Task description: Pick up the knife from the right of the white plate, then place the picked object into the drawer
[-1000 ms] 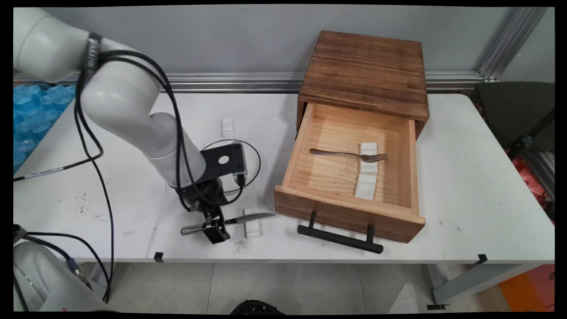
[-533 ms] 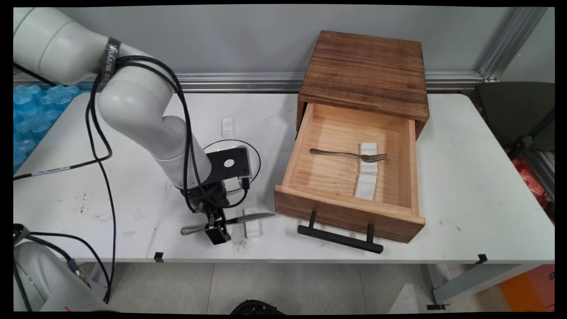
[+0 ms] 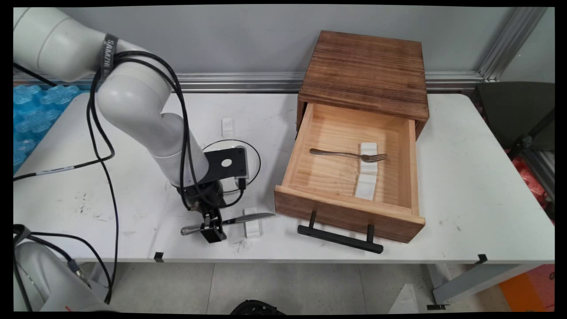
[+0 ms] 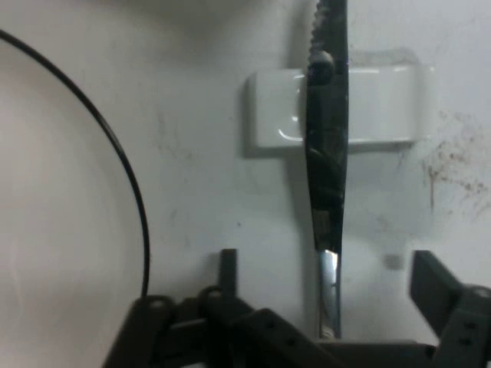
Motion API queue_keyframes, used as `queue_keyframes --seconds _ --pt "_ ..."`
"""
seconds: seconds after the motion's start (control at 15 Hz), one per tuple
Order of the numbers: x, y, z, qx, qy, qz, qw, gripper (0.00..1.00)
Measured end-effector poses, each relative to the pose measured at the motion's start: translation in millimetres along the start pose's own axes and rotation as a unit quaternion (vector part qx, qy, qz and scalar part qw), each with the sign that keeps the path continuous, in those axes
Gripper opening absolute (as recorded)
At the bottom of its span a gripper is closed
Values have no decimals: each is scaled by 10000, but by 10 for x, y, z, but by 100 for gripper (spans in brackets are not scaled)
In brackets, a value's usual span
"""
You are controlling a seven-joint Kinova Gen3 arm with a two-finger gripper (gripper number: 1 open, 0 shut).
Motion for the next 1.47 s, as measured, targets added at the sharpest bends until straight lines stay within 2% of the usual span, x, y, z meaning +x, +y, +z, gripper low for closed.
queue_keyframes --seconds 0.07,1.0,1.47 --pt "-8 -1 -6 -4 -11 9 10000 0" --pt "-92 -3 -73 -32 -69 129 9999 0" --pt "-130 -6 -402 -82 -121 321 9994 0"
